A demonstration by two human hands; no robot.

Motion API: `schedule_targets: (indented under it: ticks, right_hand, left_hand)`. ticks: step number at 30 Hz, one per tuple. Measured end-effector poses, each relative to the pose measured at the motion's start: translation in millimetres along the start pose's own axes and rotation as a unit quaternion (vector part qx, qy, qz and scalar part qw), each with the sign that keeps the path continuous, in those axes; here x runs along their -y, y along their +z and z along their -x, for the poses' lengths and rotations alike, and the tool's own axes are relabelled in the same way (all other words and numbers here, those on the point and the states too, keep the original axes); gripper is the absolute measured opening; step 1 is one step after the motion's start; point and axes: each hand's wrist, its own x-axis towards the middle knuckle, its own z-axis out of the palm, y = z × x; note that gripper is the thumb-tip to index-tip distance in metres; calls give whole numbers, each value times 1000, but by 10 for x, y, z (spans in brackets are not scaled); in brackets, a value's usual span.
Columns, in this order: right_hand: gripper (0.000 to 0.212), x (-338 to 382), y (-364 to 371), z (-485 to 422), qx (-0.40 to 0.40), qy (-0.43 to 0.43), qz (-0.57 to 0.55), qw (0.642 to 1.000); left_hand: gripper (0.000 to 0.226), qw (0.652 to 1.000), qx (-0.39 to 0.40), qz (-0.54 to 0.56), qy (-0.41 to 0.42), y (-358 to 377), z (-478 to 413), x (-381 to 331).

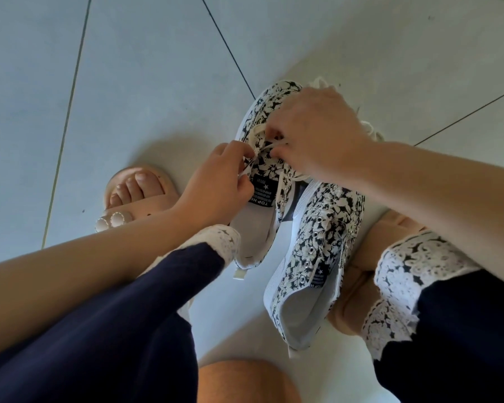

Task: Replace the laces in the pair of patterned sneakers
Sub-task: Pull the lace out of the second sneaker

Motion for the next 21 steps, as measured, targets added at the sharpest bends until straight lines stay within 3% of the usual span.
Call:
schedule_targets:
  ticks: [7,10,13,15,18,21]
  right_hand:
    - [7,-112,-12,21,-31,-13,39,999]
    - [12,-565,-239,145,-56,95,37,993]
    - [10,-868,-310,301,-27,197,34,979]
    - [9,-797,-249,332,-12,169,1,985]
    - [22,-419,-152,273,-16,47,-74,996]
    - [24,-87,5,118,-14,5,-98,995]
  left_hand:
    - [33,1000,3,2,1,-40,6,15]
    - [34,1000,10,9,2,-56,7,17]
    - [34,1000,12,13,3,-55,8,2]
    - [34,1000,13,13,4,-48,7,-6]
    - [35,1000,12,8,3,-44,5,-13]
    - [35,1000,12,-3,0,-41,4,-24]
